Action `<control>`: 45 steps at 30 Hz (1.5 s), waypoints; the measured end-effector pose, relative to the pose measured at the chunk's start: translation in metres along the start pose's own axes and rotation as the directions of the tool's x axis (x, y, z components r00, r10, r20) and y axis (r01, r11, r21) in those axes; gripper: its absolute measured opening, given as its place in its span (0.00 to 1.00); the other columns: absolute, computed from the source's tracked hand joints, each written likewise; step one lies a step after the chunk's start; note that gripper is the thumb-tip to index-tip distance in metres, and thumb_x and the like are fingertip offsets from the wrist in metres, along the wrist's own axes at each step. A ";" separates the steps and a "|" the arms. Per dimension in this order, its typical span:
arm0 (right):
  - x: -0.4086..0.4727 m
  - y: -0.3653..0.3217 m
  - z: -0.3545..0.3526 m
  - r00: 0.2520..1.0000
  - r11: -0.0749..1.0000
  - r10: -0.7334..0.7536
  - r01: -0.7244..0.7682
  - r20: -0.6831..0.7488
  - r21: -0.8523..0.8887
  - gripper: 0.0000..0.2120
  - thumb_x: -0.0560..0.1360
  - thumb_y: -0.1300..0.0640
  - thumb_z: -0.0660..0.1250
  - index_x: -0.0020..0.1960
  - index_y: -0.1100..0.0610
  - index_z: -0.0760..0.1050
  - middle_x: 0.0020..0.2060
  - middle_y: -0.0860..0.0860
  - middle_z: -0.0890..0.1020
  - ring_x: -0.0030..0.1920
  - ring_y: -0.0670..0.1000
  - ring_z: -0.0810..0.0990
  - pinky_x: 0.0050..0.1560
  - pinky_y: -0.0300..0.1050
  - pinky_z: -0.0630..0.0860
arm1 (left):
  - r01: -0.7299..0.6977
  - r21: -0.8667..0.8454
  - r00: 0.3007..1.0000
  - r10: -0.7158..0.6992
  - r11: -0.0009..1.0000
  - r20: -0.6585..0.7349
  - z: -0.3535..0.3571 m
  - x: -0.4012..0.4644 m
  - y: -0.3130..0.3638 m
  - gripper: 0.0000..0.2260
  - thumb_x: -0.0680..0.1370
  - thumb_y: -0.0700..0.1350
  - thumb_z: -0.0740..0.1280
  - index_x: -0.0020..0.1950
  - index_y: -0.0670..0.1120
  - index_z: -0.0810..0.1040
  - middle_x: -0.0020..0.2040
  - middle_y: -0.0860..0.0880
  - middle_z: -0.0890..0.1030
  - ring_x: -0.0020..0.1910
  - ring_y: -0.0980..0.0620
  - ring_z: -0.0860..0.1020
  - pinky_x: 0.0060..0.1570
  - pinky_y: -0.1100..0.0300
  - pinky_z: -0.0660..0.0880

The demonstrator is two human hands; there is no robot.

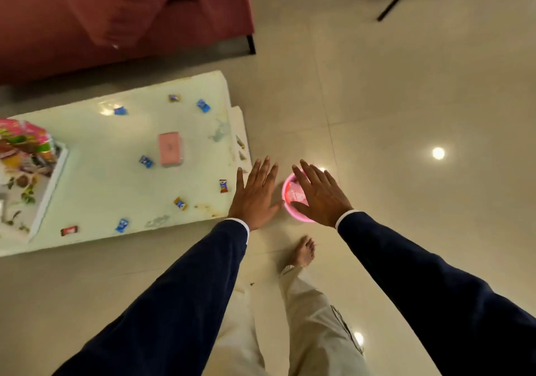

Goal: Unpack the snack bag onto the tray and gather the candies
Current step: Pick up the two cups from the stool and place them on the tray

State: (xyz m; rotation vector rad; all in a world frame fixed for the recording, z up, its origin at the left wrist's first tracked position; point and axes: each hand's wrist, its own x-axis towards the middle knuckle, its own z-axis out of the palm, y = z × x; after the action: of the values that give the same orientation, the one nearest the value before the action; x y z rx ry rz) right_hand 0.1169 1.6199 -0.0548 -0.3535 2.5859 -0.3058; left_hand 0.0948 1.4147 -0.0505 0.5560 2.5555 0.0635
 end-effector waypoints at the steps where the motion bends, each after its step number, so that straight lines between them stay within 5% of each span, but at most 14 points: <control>1: -0.005 -0.011 -0.014 1.000 1.000 -0.023 0.023 0.001 -0.019 0.43 0.79 0.34 0.59 0.82 0.56 0.47 0.82 0.58 0.51 0.80 0.61 0.57 0.77 0.62 0.58 | 0.023 0.004 1.000 -0.023 1.000 -0.015 -0.011 -0.015 -0.005 0.39 0.82 0.63 0.57 0.84 0.49 0.41 0.85 0.47 0.40 0.84 0.47 0.40 0.78 0.36 0.40; 13: 0.008 -0.186 -0.121 0.955 0.941 -0.289 0.272 -0.060 -0.199 0.44 0.79 0.32 0.56 0.83 0.53 0.42 0.82 0.55 0.47 0.81 0.58 0.52 0.78 0.64 0.54 | 0.287 -0.012 0.941 -0.285 0.958 -0.182 -0.074 -0.190 -0.124 0.38 0.83 0.65 0.52 0.84 0.47 0.40 0.85 0.47 0.41 0.84 0.47 0.41 0.79 0.35 0.41; 29: 0.086 -0.573 -0.123 0.778 0.716 -0.628 0.573 -0.010 -0.399 0.42 0.79 0.33 0.57 0.83 0.51 0.44 0.82 0.54 0.49 0.81 0.58 0.55 0.79 0.63 0.52 | 0.595 -0.203 0.732 -0.629 0.778 -0.262 -0.055 -0.454 -0.398 0.35 0.84 0.64 0.50 0.84 0.48 0.41 0.85 0.48 0.40 0.83 0.47 0.39 0.78 0.35 0.40; 45: 0.221 -0.807 -0.091 0.687 0.611 -0.716 0.704 0.126 -0.361 0.39 0.79 0.35 0.59 0.82 0.52 0.50 0.81 0.54 0.55 0.80 0.60 0.59 0.78 0.65 0.55 | 0.695 -0.354 0.613 -0.773 0.626 -0.163 -0.043 -0.517 -0.610 0.33 0.85 0.61 0.54 0.84 0.48 0.46 0.85 0.48 0.42 0.84 0.47 0.40 0.78 0.33 0.42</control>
State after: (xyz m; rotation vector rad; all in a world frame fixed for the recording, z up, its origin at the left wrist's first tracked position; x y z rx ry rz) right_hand 0.0385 0.8067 0.1480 -1.5598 2.3889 -0.0527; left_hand 0.2481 0.6534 0.1435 -0.7113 2.7973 0.1923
